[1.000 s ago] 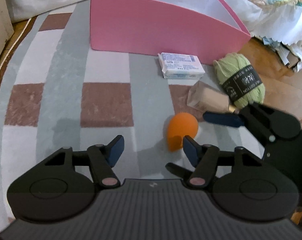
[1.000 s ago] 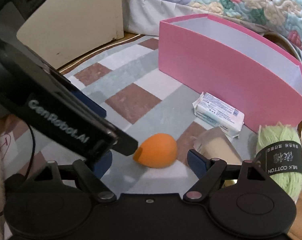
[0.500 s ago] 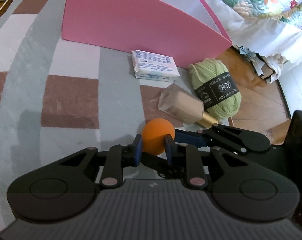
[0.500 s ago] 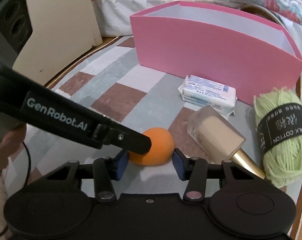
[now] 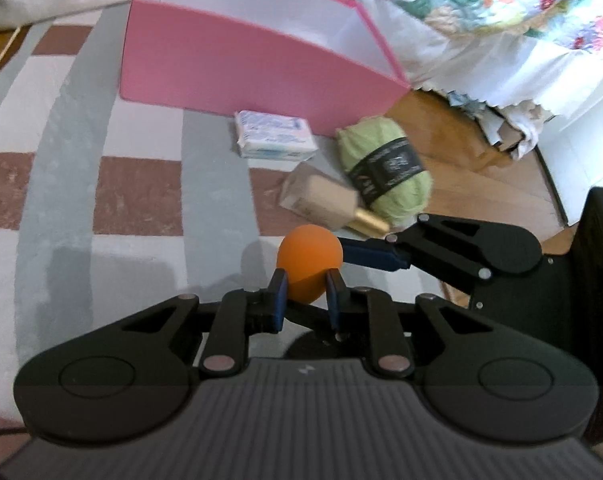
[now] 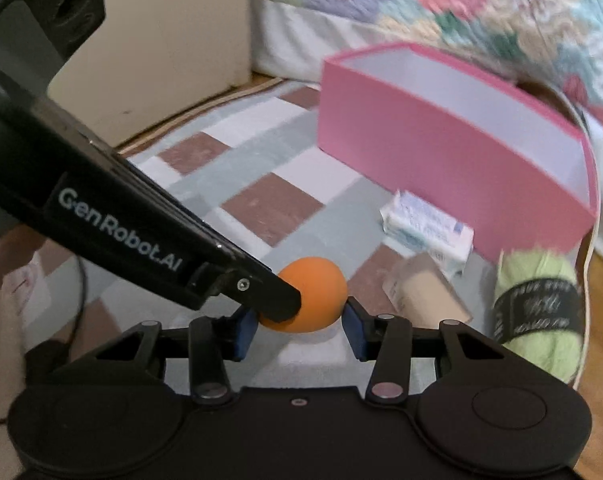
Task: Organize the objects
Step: 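Lower the left tool onto the orange makeup sponge and grasp it, then carry the orange sponge into the pink box and open the left tool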
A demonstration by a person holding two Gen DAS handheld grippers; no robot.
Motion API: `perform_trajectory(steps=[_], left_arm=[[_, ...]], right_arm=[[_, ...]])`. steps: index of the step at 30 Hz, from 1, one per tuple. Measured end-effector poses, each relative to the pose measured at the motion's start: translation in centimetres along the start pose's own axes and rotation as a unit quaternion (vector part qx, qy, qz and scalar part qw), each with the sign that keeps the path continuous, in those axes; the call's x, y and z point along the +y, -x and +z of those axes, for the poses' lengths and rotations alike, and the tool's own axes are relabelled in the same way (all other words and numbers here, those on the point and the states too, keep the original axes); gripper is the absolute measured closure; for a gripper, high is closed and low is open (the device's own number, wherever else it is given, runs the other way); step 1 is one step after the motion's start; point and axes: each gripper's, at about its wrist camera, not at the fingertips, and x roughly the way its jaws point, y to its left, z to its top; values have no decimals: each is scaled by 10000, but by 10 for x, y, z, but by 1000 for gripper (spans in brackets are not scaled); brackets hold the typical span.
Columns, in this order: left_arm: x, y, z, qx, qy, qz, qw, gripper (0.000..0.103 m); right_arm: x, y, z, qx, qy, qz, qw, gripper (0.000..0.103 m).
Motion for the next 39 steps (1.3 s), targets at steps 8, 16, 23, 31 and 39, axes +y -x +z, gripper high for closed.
perform_trajectory(steps=[8, 16, 23, 31, 39], left_arm=[[-34, 37, 15, -368, -184, 32, 9991, 84], [-69, 72, 57, -588, -518, 110, 9969, 83], [-85, 78, 107, -720, -659, 76, 9952, 84], [-91, 53, 169, -700, -613, 9, 9957, 83], [-75, -5, 224, -492, -337, 52, 9982, 84]], right_arm=[[0, 44, 21, -214, 285, -70, 9993, 52], [-16, 82, 53, -566, 233, -188, 9979, 52], [-40, 103, 92, -716, 161, -399, 9965, 52], [-86, 102, 135, -578, -26, -609, 9965, 52], [-134, 59, 162, -331, -98, -895, 9954, 52]])
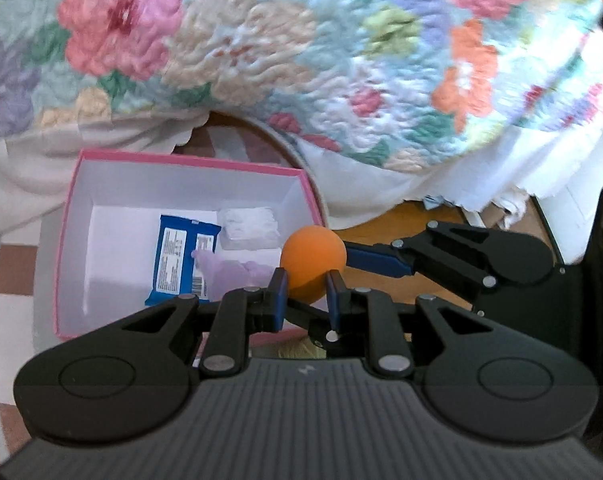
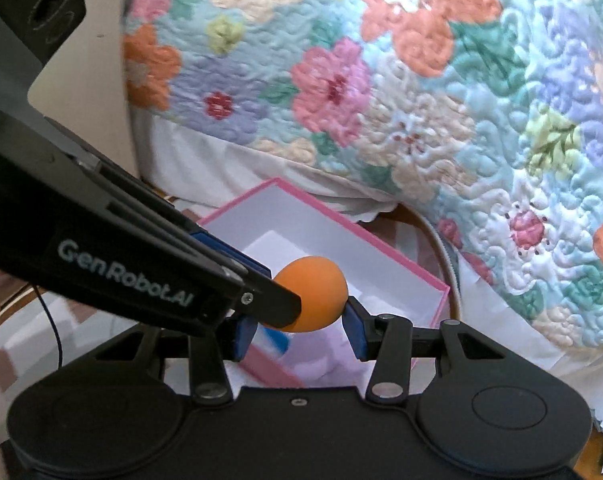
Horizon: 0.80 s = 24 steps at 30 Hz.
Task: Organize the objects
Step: 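Carry the orange sponge into the pink box and open the left tool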
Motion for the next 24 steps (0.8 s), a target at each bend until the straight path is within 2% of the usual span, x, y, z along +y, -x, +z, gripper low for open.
perform_trajectory(steps=[5, 9, 18, 24], left_arm=[[27, -50, 12, 170, 409, -78, 9990, 84], [51, -88, 12, 258, 913, -298, 9950, 84], [67, -133, 6, 243, 1371, -376, 9895, 84], [68, -144, 5, 125, 1419, -218, 9896, 84]], right_arm=[[-36, -51, 7, 543, -636, 263, 9961, 51], [-66, -95, 3, 1130, -1389, 479, 9827, 51], [-71, -141, -8, 1651, -1308, 69, 9775, 49], [-72, -149, -10, 1586, -1066, -172, 9814, 48]])
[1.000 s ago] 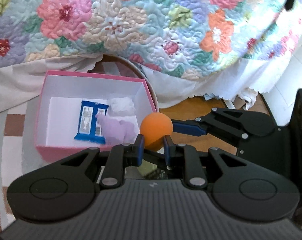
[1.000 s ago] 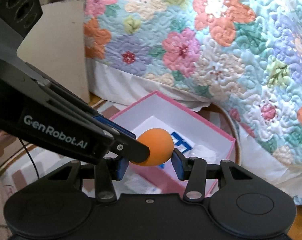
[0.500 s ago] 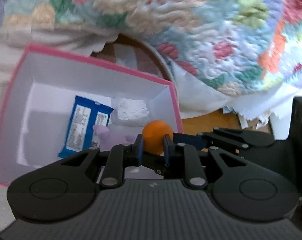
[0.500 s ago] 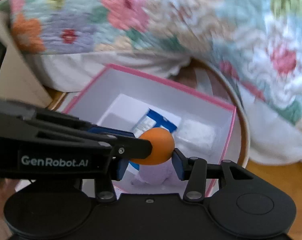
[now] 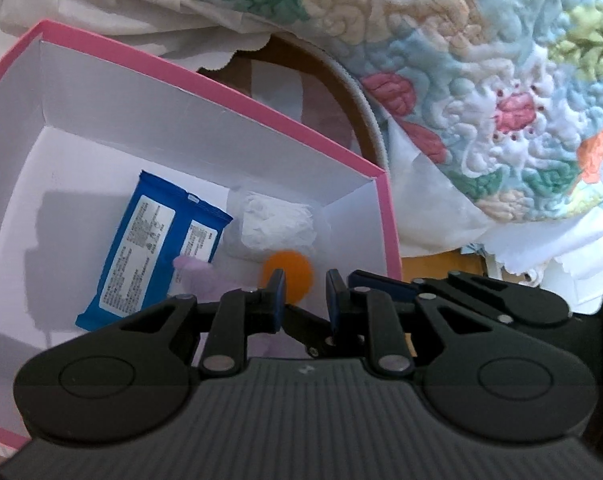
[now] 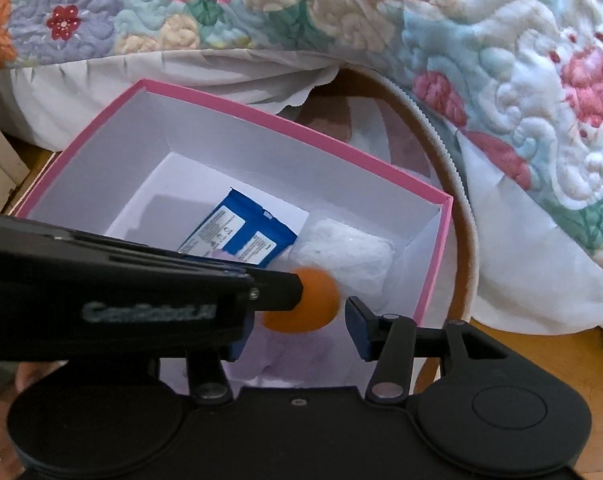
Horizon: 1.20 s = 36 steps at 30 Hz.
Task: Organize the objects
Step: 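Carry the orange sponge into the pink box and open the left tool, then lift the left tool out of the pink box and back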
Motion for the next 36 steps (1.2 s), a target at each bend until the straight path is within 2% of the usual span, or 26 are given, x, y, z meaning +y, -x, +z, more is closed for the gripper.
perform_trajectory(steps=[2, 5, 8, 16, 21, 24, 33, 36], left_arm=[[-1, 3, 0, -141, -43, 96, 9998, 80], [-4, 13, -3, -211, -177, 174, 9995, 79], [-7, 25, -9, -171, -376, 332, 9986, 71], [-21, 73, -29, 17, -819, 701, 9942, 69], [-38, 115, -39, -75, -1235, 841, 9888, 61], [-43, 139, -52, -41, -1437, 924, 9853, 60], [-48, 203, -81, 23, -1419, 858, 9861, 60], [-51, 227, -90, -171, -1353, 670, 9884, 60]], right_arm=[[-2, 2, -1, -108, -33, -14, 9999, 47], [-6, 9, -4, -317, -65, -118, 9994, 47], [-12, 19, -13, -470, -214, 49, 9987, 46], [-5, 53, -48, -748, -425, 531, 9949, 46], [8, 94, -55, -1025, -317, 701, 9918, 44], [10, 126, -72, -1373, -313, 799, 9868, 43], [35, 193, -100, -1572, 151, 838, 9839, 39], [44, 212, -110, -1531, 282, 945, 9833, 39]])
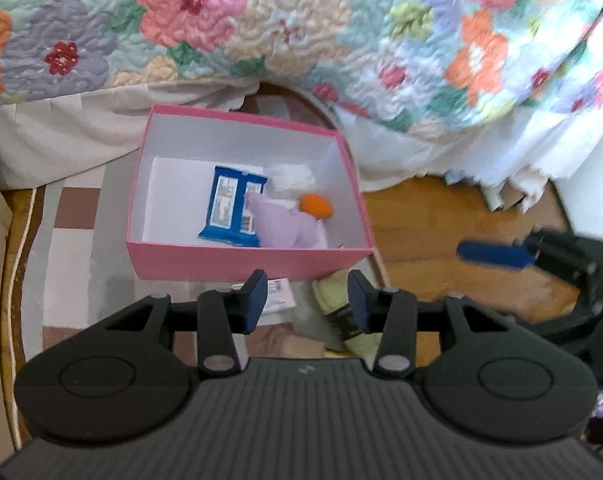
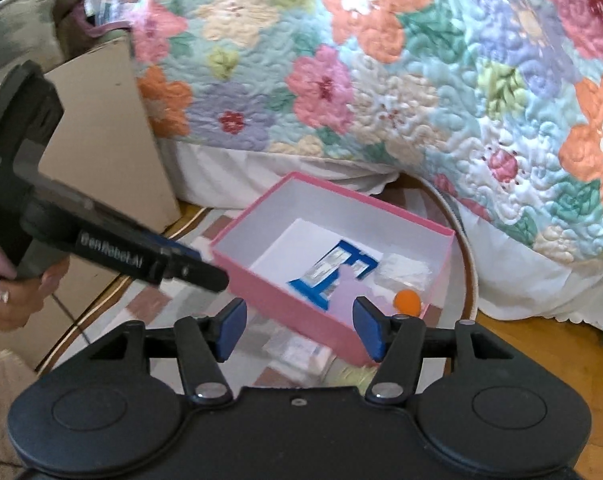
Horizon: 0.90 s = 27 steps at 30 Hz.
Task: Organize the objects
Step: 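Lift the left tool out of the pink box and back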
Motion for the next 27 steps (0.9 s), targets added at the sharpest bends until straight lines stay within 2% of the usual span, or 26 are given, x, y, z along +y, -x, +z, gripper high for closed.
perform_trajectory(steps=[3, 8, 13, 19, 25, 27], left_arm=[[-6, 18, -7, -127, -67, 60, 9999, 60], [-17, 37, -26, -56, -145, 86, 9998, 60], [-26, 37, -52, 48, -264, -55, 9996, 53], [-27, 14, -82, 242, -353, 98, 9990, 49], [-15, -25, -100, 438, -287, 231, 9984, 46], [-10, -38, -105, 442, -195, 228, 9986, 41]], right_arm=[[13, 14, -10, 139, 215, 23, 9997, 39], [32, 30, -27, 294, 474, 24, 9984, 39], [46, 36, -49, 394, 546, 212, 9975, 35], [53, 11, -82, 653, 688, 398, 9947, 31], [53, -22, -103, 599, 775, 427, 9943, 28], [56, -34, -109, 587, 886, 396, 9936, 24]])
